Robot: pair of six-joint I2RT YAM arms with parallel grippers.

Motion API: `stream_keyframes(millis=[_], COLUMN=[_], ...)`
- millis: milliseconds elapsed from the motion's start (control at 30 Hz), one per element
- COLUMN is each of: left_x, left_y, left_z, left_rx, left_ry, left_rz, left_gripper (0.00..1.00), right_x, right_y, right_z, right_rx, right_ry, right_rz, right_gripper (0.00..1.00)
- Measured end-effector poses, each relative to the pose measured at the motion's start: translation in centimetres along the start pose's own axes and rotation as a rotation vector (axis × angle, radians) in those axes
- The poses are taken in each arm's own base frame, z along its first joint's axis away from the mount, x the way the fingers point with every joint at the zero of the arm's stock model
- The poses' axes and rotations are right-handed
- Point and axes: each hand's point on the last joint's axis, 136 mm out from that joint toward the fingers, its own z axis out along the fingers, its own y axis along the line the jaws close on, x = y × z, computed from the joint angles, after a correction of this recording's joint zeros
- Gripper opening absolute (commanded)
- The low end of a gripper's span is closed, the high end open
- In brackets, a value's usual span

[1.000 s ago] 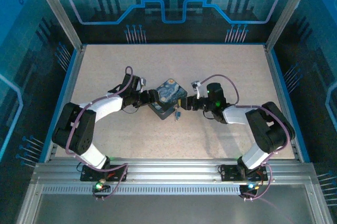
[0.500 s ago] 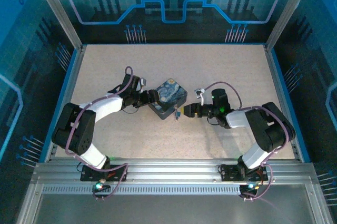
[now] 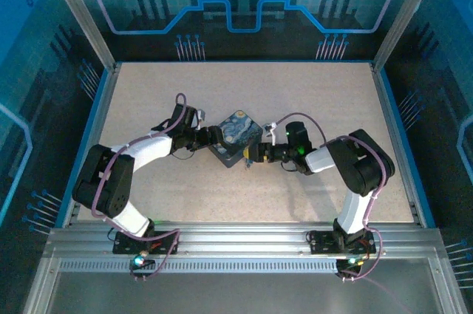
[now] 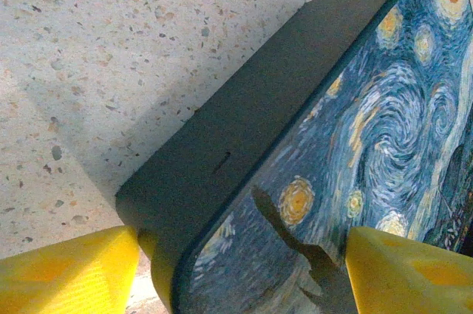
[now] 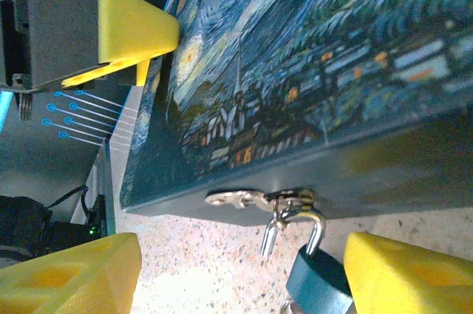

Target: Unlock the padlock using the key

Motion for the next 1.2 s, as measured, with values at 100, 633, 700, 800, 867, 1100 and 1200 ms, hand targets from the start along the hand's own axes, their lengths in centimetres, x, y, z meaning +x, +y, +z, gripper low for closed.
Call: stream_keyframes(millis=[100, 633, 700, 800, 867, 1100, 1200], left_x=[0.0, 0.0, 0.0, 0.0, 0.1, 0.3, 0.3], left_y=[0.0, 0.0, 0.0, 0.0, 0.0, -0.1, -0.1], left_z=[0.0, 0.0, 0.0, 0.0, -0.1, -0.1, -0.1], left_rx=[0.0, 0.0, -0.001, -0.001, -0.001, -0.003, -0.003], left_ry=[0.0, 0.001, 0.001, 0.001, 0.002, 0.009, 0.01], left_rz=[0.0, 0.0, 0.0, 0.0, 0.0, 0.001, 0.001], left_gripper=[0.75, 0.74, 0.74, 0.74, 0.74, 0.74, 0.74], right_x=[0.1, 0.2, 0.2, 0.1, 0.2, 0.6, 0.7], right_y=[-0.1, 0.7, 0.8, 0.9, 0.9, 0.8, 0.8], right_z=[0.4, 0.8, 0.8, 0.8, 0.8, 0.7, 0.6], right_rx=[-0.002, -0.063, -0.069, -0.075, -0.076, -0.077, -0.076], right_ry=[0.007, 0.04, 0.042, 0.041, 0.042, 0.044, 0.044], right_rz=[0.009, 0.034, 0.032, 0.038, 0.045, 0.064, 0.068], right_gripper=[0.74, 0.71, 0.69, 0.65, 0.63, 0.54, 0.5])
